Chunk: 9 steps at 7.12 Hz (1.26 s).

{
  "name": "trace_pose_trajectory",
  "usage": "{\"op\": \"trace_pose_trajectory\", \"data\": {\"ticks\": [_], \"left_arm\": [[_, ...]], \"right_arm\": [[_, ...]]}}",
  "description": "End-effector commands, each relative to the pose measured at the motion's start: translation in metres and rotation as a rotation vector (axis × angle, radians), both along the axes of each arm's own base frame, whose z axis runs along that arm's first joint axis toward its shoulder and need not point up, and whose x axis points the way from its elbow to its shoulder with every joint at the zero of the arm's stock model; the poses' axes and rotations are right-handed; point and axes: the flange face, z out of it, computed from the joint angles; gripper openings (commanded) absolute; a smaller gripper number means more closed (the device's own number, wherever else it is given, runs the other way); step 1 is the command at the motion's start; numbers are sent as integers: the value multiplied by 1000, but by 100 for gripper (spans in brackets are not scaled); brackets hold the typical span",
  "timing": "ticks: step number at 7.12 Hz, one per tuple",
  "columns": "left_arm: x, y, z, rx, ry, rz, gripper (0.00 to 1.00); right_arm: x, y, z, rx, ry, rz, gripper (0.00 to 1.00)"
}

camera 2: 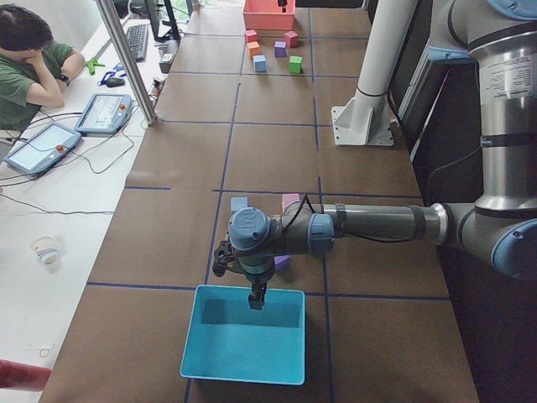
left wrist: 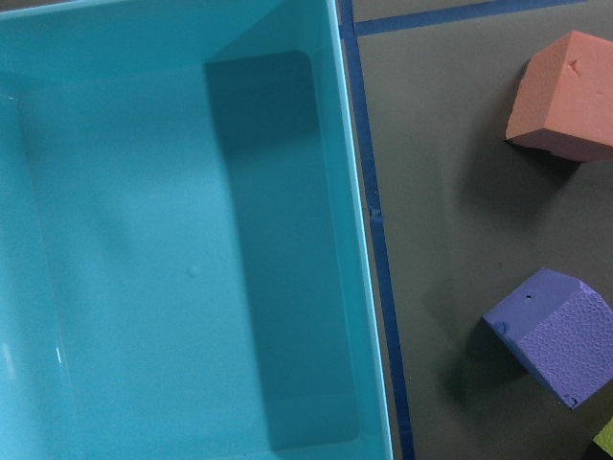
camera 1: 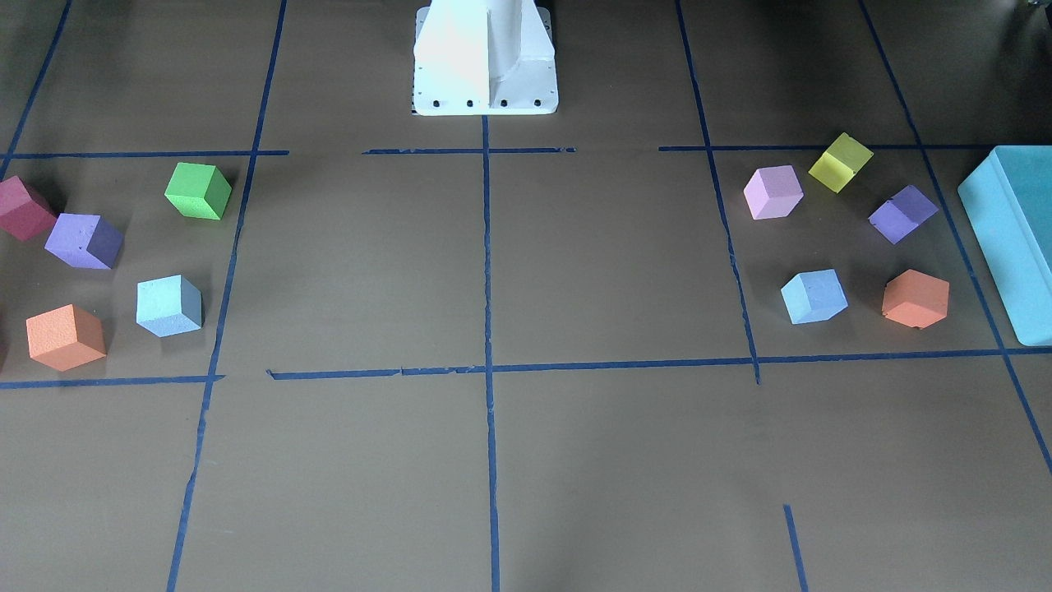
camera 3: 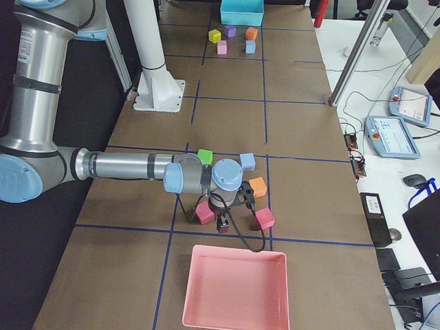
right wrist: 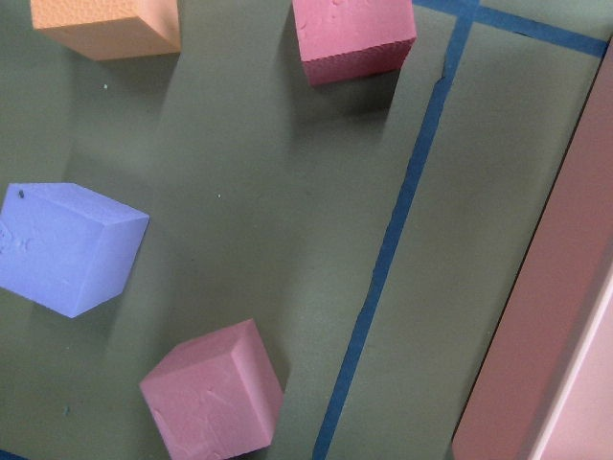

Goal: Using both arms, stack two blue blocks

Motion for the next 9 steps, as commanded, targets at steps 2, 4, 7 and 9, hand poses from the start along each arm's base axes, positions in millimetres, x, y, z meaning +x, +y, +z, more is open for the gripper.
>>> {"op": "trace_pose_trajectory", "data": {"ticks": [2,4,7,9], "left_arm": [[0,0,0,0,2,0,100],[0,0,0,0,2,0,100],[0,0,0,0,6,-1,100],[1,0,0,0,8,-1,100]], "right_arm": [[0,-1,-1,4,0,0,100],[-25,-40,-42,4,0,47,100],[-116,-103,-140,-3,-38,142,100],[-199,-109,-184,-35,-34,213,100]]}}
